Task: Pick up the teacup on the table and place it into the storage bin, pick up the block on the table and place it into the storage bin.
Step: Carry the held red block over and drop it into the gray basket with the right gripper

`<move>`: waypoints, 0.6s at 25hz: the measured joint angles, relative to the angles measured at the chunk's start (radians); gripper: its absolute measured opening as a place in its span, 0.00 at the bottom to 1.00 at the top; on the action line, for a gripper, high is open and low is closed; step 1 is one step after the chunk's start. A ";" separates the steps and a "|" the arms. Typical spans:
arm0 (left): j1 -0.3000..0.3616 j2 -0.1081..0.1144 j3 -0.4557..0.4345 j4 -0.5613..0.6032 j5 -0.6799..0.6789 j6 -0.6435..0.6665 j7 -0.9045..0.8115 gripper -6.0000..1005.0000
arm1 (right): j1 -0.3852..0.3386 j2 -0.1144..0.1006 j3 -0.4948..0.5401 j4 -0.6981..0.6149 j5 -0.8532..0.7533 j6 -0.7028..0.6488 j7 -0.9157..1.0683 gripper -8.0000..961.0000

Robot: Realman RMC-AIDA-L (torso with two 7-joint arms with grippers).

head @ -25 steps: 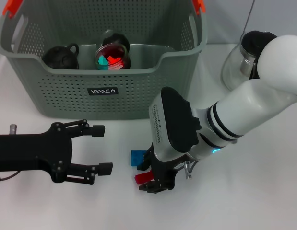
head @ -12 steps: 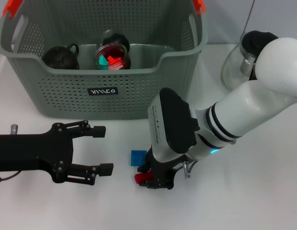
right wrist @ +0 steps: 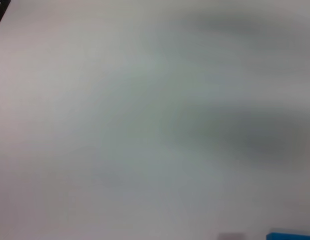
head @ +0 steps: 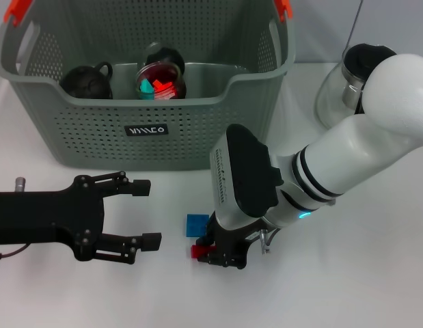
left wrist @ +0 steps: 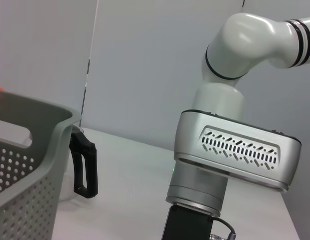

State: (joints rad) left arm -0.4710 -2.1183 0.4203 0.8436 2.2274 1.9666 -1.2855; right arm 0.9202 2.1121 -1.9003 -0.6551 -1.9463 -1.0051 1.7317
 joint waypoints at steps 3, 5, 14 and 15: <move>0.001 0.000 -0.001 0.000 0.000 0.001 0.000 0.93 | -0.005 -0.003 -0.001 -0.007 0.000 0.000 0.007 0.22; 0.003 0.000 -0.001 0.001 0.000 0.004 0.000 0.93 | -0.016 -0.007 0.005 -0.027 0.000 -0.007 0.009 0.22; 0.023 0.002 -0.029 0.014 0.025 0.001 0.000 0.93 | -0.116 -0.023 0.245 -0.145 -0.076 -0.150 0.010 0.22; 0.023 0.002 -0.037 0.016 0.033 0.000 0.000 0.93 | -0.131 -0.024 0.292 -0.163 -0.087 -0.183 0.011 0.22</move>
State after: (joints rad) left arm -0.4475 -2.1167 0.3829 0.8591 2.2601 1.9668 -1.2857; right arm 0.7895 2.0883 -1.6080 -0.8180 -2.0336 -1.1884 1.7423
